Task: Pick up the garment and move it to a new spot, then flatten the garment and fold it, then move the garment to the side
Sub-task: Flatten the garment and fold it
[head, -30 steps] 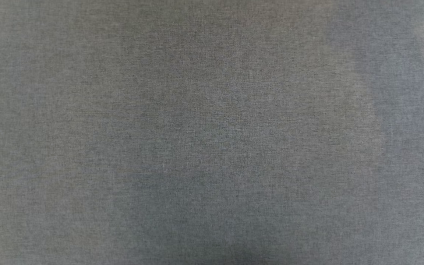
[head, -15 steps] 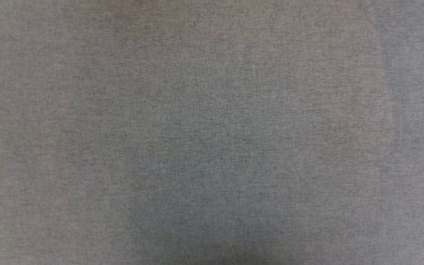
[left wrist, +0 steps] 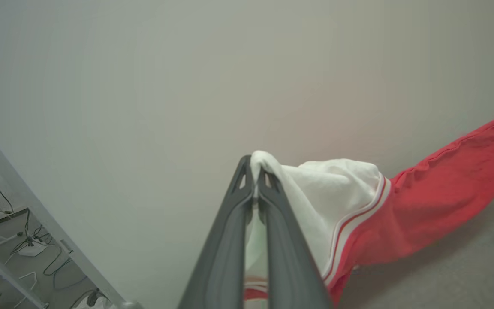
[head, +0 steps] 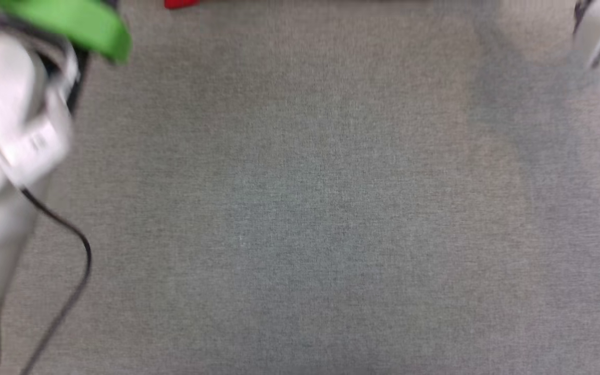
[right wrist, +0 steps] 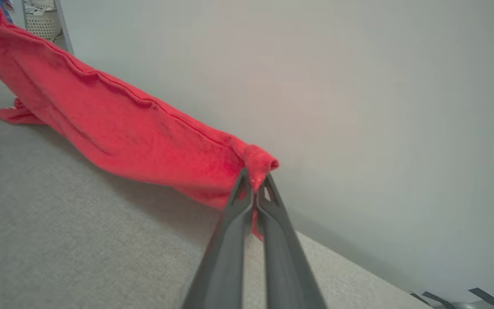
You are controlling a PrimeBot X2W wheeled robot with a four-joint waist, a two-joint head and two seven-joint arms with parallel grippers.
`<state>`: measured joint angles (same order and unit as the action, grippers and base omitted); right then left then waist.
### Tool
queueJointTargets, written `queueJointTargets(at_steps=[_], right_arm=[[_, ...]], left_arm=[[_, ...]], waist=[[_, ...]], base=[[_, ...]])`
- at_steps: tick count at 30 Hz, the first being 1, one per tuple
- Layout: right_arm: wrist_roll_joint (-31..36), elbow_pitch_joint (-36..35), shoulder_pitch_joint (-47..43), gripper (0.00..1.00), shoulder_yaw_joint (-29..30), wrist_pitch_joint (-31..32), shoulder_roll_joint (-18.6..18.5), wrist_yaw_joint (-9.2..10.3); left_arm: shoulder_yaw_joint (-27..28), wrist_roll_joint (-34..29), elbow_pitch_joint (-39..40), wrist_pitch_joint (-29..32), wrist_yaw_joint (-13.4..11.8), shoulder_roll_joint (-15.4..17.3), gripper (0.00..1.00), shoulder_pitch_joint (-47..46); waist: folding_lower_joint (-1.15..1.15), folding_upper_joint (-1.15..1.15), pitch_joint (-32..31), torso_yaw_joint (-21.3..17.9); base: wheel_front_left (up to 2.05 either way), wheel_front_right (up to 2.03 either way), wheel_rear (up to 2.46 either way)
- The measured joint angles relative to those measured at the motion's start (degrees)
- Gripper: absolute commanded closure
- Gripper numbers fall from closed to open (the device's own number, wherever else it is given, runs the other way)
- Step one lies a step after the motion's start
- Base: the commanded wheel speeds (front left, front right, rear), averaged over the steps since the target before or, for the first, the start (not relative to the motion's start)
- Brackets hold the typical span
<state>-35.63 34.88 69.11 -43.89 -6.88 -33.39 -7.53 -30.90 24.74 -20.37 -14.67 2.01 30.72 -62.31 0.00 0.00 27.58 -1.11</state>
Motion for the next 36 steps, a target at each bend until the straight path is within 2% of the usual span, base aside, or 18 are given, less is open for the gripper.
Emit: queueJointTargets(at_steps=[7, 14, 19, 24, 25, 32, 36], right_arm=[[-5.2, -6.7, -16.7, 1.0, -3.2, 0.6, -4.8, 0.0], [-6.1, -12.0, -31.3, 1.0, -3.8, 3.1, -7.6, 0.0], [-7.3, -15.8, -42.5, 1.0, -0.2, 4.6, -9.0, 0.0], [-8.2, -19.9, -53.5, 1.0, 5.2, 6.3, -10.3, 0.0], [-8.5, -25.2, -63.9, 1.0, 10.9, 9.7, -10.4, 0.0], [-8.2, -31.4, -73.0, 1.0, 17.5, 15.3, -10.0, 0.0], [-7.6, -33.6, -74.7, 1.0, 20.6, 17.3, -8.7, 0.0]], left_arm=[[-2.3, 0.6, 9.6, 0.4, -5.0, 3.5, 1.0, 22.6], [-4.4, 4.2, 14.9, 2.5, -10.2, 5.5, 1.0, 41.2], [-4.8, 8.1, 18.7, 3.1, -14.1, 5.5, 1.0, 52.6], [-5.2, 11.6, 20.6, 3.7, -16.1, 4.9, 1.0, 59.7], [-6.1, 14.7, 21.0, 4.2, -17.3, 3.7, 1.0, 66.0], [-7.7, 16.2, 20.8, 5.1, -17.9, 3.3, 1.0, 70.0], [-8.0, 15.6, 20.8, 5.2, -16.8, 3.4, 1.0, 68.6]], waist=[[-0.01, 0.0, -6.7, 0.5], [-0.01, 0.0, -12.8, 0.8], [-0.01, 0.0, -16.6, 1.0], [-0.01, 0.0, -19.4, 1.5], [-0.01, 0.0, -21.6, 1.7], [-0.01, 0.0, -23.0, 1.4], [-0.01, 0.0, -23.0, 1.7]], base=[[0.0, 0.0, 0.0], [0.0, 0.0, 0.0], [0.0, 0.0, 0.0], [0.0, 0.0, 0.0], [0.0, 0.0, 0.0], [0.0, 0.0, 0.0], [0.0, 0.0, 0.0]])
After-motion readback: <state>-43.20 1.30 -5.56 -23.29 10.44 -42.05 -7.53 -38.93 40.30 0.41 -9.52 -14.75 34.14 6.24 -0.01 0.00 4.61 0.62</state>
